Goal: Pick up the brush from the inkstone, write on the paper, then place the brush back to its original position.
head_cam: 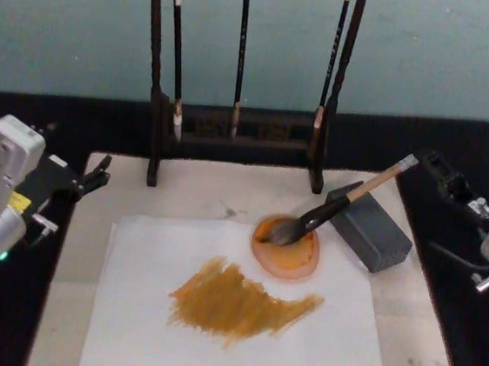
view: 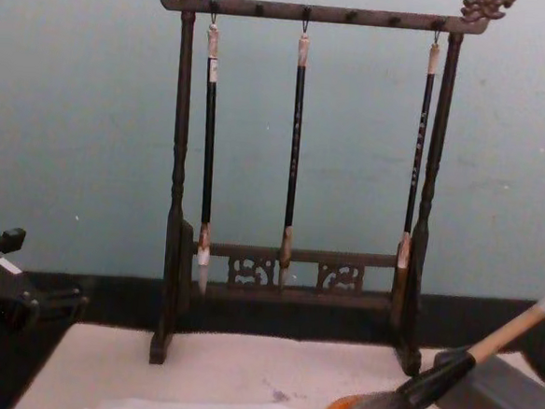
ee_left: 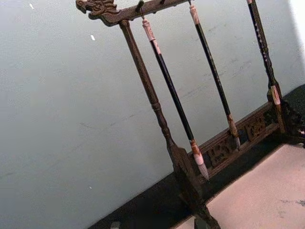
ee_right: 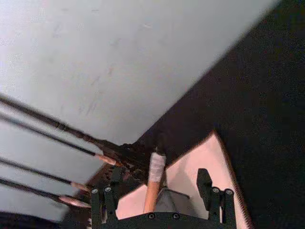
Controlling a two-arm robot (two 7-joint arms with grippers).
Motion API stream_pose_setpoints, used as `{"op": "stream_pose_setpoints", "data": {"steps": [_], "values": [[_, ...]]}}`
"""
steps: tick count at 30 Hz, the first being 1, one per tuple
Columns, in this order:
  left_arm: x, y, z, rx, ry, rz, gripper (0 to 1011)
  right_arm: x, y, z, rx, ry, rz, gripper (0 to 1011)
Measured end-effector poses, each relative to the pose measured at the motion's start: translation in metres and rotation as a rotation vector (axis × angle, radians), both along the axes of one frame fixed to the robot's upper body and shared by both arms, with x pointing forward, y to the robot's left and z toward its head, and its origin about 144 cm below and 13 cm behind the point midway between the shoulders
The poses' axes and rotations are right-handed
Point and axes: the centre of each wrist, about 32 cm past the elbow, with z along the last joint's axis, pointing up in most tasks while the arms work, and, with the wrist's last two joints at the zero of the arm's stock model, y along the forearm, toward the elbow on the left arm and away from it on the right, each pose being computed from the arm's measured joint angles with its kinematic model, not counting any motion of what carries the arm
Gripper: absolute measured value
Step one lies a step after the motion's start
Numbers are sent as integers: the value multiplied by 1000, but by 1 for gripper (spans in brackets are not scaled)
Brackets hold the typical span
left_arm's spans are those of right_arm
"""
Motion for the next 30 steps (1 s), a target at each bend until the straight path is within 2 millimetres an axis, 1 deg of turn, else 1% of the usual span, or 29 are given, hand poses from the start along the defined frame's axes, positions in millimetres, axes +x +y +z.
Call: {"op": "stream_pose_setpoints", "data": {"steps": [1, 2, 3, 4, 6, 8, 12, 14, 15, 18, 21, 22, 23, 26, 30], "values": [[0, 0, 0, 0, 0, 0, 1010, -3, 1, 4, -39, -15, 0, 1000], [0, 0, 0, 0, 0, 0, 1010, -8, 4, 11, -122, -51, 1, 1000], [0, 0, 0, 0, 0, 0, 1010, -8, 4, 11, -122, -51, 1, 1000], [0, 0, 0, 0, 0, 0, 1010, -13, 8, 18, -212, -90, 6, 1000], [0, 0, 0, 0, 0, 0, 1010, -18, 14, 24, -316, -134, 14, 1000], [0, 0, 0, 0, 0, 0, 1010, -27, 29, 33, -545, -227, 23, 1000], [0, 0, 0, 0, 0, 0, 1010, -33, 43, 34, -731, -288, 22, 1000], [0, 0, 0, 0, 0, 0, 1010, -37, 54, 27, -861, -325, 18, 1000], [0, 0, 0, 0, 0, 0, 1010, -37, 54, 27, -861, -325, 18, 1000], [0, 0, 0, 0, 0, 0, 1010, -40, 64, 12, -955, -347, 25, 1000], [0, 0, 0, 0, 0, 0, 1010, -41, 69, 1, -1008, -363, 23, 1000], [0, 0, 0, 0, 0, 0, 1010, -41, 72, -6, -1030, -372, 16, 1000], [0, 0, 0, 0, 0, 0, 1010, -41, 72, -6, -1030, -372, 16, 1000], [0, 0, 0, 0, 0, 0, 1009, -41, 77, -19, -1062, -386, -9, 1000], [0, 0, 0, 0, 0, 0, 1010, -42, 80, -29, -1077, -399, -27, 1000]]}}
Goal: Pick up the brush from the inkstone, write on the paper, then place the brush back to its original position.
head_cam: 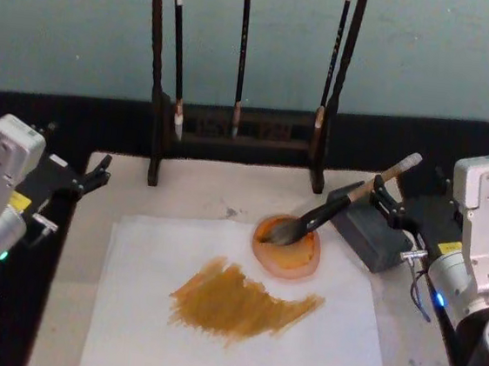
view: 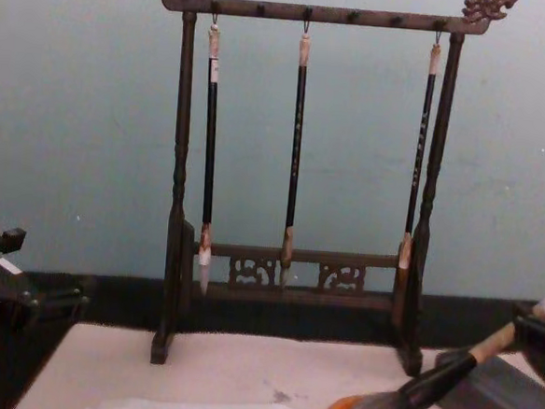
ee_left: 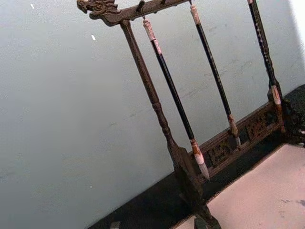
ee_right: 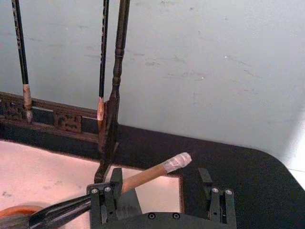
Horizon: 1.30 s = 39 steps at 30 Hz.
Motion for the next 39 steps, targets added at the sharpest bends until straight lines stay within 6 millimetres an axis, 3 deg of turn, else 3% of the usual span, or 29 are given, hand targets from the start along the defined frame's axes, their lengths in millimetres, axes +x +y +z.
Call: {"op": "stream_pose_setpoints", "data": {"steps": [39], "values": [[0, 0, 0, 0, 0, 0, 1009, 0, -1, 0, 8, 0, -2, 1000]]}}
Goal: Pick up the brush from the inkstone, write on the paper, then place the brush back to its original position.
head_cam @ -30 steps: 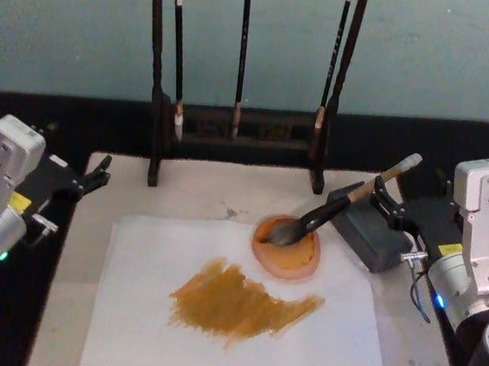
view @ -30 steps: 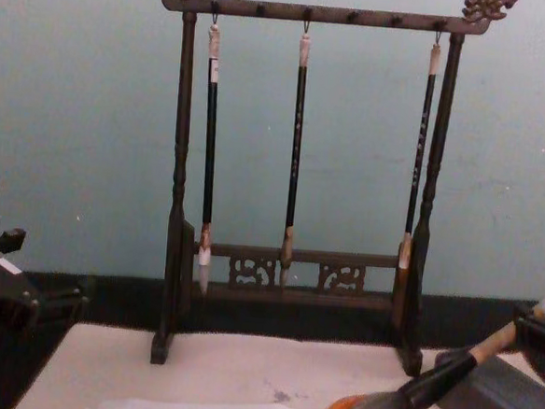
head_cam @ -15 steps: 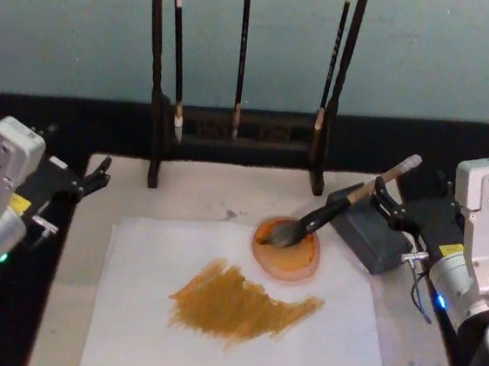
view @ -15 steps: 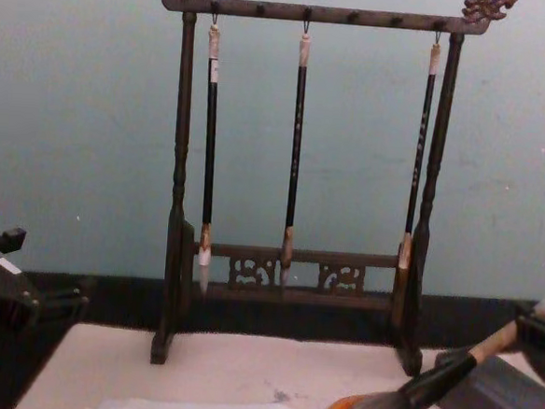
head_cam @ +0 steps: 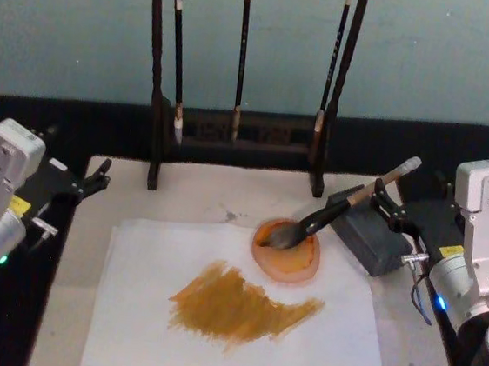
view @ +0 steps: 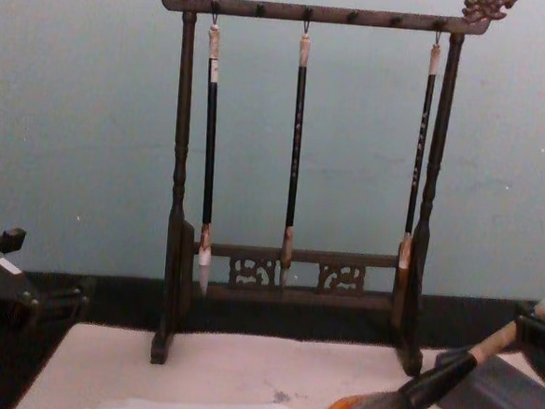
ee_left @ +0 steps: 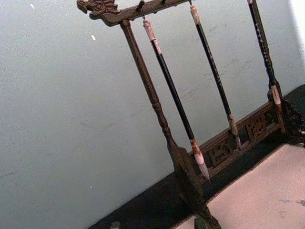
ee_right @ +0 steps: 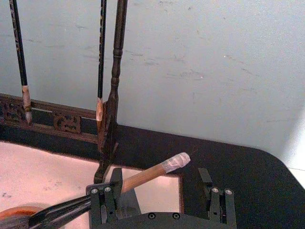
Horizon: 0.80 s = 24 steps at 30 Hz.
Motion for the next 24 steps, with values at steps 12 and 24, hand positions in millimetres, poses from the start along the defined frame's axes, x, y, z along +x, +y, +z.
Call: {"op": "stream_pose_setpoints", "data": {"steps": [12, 24], "values": [[0, 0, 0, 0, 0, 0, 1010, 0, 0, 0, 0, 1, 0, 1000], [0, 0, 0, 0, 0, 0, 1010, 0, 0, 0, 0, 1, 0, 1000]]}}
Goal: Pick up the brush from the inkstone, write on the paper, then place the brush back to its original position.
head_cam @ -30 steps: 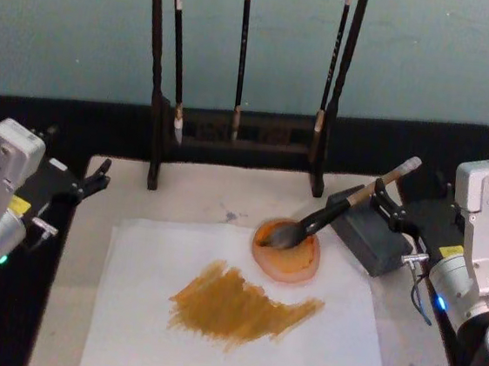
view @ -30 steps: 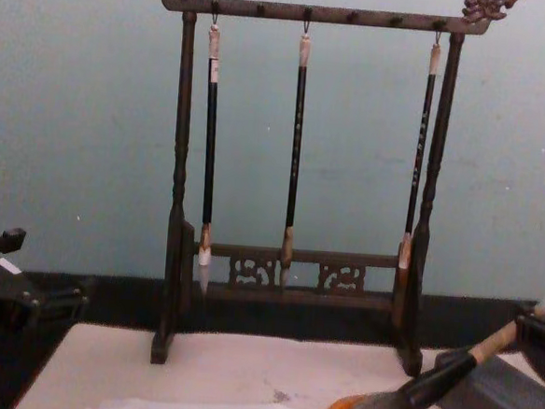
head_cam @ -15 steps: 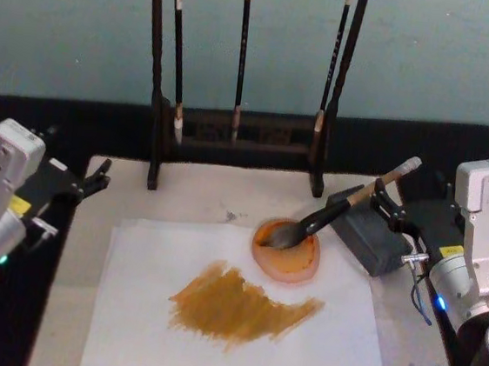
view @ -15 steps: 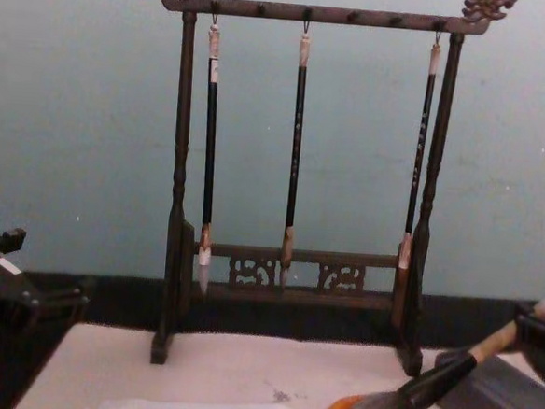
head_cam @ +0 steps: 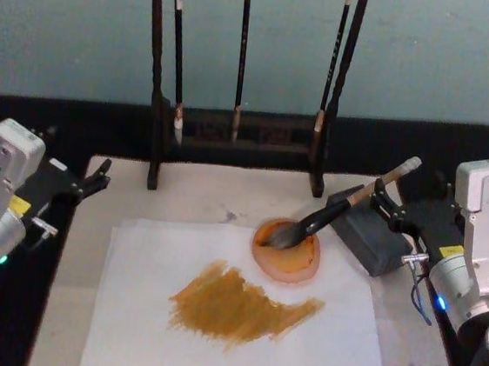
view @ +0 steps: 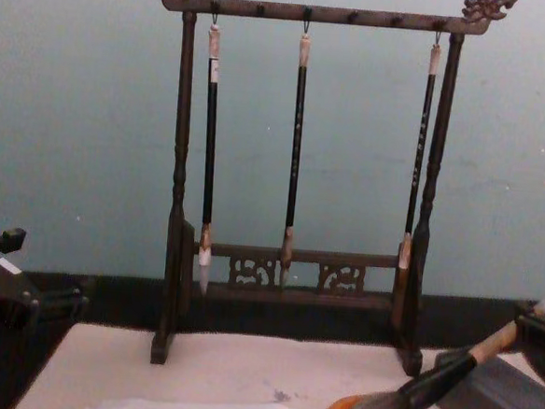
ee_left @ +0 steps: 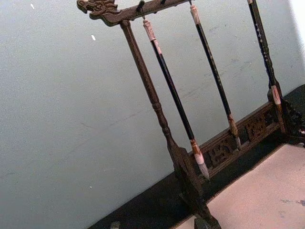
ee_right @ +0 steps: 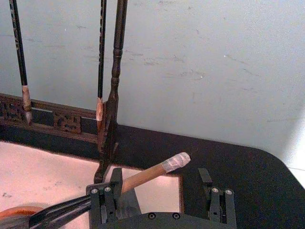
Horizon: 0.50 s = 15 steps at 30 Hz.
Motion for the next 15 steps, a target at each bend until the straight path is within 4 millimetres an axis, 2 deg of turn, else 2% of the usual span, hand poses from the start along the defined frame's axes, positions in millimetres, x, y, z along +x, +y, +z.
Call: {"op": "stream_pose_setpoints", "data": {"steps": [15], "values": [[0, 0, 0, 0, 0, 0, 1009, 0, 0, 0, 0, 0, 0, 1000]]}}
